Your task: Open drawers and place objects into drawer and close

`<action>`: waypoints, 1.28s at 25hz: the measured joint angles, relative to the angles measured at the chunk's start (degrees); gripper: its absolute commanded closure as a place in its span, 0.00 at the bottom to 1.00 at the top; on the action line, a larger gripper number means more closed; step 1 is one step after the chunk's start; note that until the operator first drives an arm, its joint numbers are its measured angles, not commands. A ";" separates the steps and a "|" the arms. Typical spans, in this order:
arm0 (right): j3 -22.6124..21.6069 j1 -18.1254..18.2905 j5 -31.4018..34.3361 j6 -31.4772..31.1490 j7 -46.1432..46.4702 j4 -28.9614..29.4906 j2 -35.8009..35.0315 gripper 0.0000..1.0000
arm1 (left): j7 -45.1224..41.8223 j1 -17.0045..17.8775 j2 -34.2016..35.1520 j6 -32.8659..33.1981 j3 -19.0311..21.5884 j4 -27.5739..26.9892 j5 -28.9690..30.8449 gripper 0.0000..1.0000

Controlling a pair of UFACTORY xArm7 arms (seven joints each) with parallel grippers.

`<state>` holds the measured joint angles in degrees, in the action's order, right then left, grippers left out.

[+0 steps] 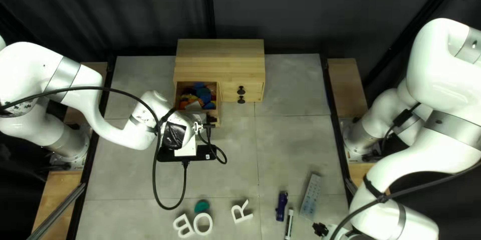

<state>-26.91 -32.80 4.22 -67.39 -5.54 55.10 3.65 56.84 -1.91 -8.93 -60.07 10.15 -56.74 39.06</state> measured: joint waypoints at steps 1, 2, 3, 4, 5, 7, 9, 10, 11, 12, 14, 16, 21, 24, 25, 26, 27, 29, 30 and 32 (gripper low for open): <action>0.00 0.00 0.00 0.00 0.00 0.00 0.00 0.00 | 0.03 -0.08 0.03 0.06 -0.07 0.06 0.03 0.00; 0.00 0.00 0.00 0.00 0.00 0.00 0.00 0.00 | 0.05 -0.14 0.05 0.10 -0.12 0.10 0.05 0.00; 0.00 0.00 0.00 0.00 0.00 0.00 0.00 0.00 | 0.06 -0.19 0.08 0.15 -0.17 0.12 0.07 0.00; 0.00 0.00 0.00 0.00 0.00 0.00 0.00 0.00 | 0.06 -0.21 0.08 0.17 -0.18 0.12 0.08 0.00; 0.00 0.00 0.00 0.00 0.00 0.00 0.00 0.00 | 0.06 -0.22 0.07 0.20 -0.20 0.09 0.10 0.00; 0.00 0.00 0.00 0.00 0.00 0.00 0.00 0.00 | 0.06 -0.22 -0.04 0.21 -0.21 -0.08 0.14 0.00; 0.00 0.00 0.00 0.00 0.00 0.00 0.00 0.00 | 0.10 -0.27 -0.17 0.23 -0.27 -0.16 0.21 0.00; 0.00 0.00 0.00 0.00 0.00 0.00 0.00 0.00 | 0.17 -0.35 -0.25 0.27 -0.35 -0.17 0.26 0.00; 0.00 0.00 0.00 0.00 0.00 0.00 0.00 0.00 | 0.24 -0.44 -0.32 0.34 -0.43 -0.17 0.31 0.00; 0.00 0.00 0.00 0.00 0.00 0.00 0.00 0.00 | 0.33 -0.58 -0.43 0.44 -0.55 -0.19 0.38 0.00; 0.00 0.00 0.00 0.00 0.00 0.00 0.00 0.00 | 0.43 -0.76 -0.73 0.67 -0.74 -0.30 0.55 0.00; 0.00 0.00 0.00 0.00 0.00 0.00 0.00 0.00 | 0.48 -0.88 -0.93 0.80 -0.86 -0.41 0.67 0.00; 0.00 0.00 0.00 0.00 0.00 0.00 0.00 0.00 | 0.56 -1.01 -0.73 0.60 -1.00 -0.33 0.76 0.00; 0.00 0.00 0.00 0.00 0.00 0.00 0.00 0.00 | 0.73 -1.26 -0.50 0.51 -1.24 -0.14 0.88 0.00; 0.00 0.00 0.00 0.00 0.00 0.00 0.00 0.00 | 0.83 -1.38 -0.44 0.43 -1.36 -0.13 0.93 0.00; 0.00 0.00 0.00 0.00 0.00 0.00 0.00 0.00 | 0.89 -1.45 -0.41 0.33 -1.44 -0.15 0.97 0.00; 0.00 0.00 0.00 0.00 0.00 0.00 0.00 0.00 | 0.98 -1.53 -0.39 0.18 -1.53 -0.23 1.02 0.00; 0.00 0.00 0.00 0.00 0.00 0.00 0.00 0.00 | 1.15 -1.67 -0.40 -0.26 -1.72 -0.55 1.16 0.00; 0.00 0.00 0.00 0.00 0.00 0.00 0.00 0.00 | 1.20 -1.76 -0.44 -0.52 -1.85 -0.73 1.30 0.00; 0.00 0.00 0.00 0.00 0.00 0.00 0.00 0.00 | 1.17 -1.88 -0.46 -0.83 -2.05 -0.84 1.61 0.00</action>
<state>-26.91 -32.80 4.22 -67.39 -5.54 55.10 3.65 58.01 -3.79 -9.40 -60.90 8.10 -57.58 40.67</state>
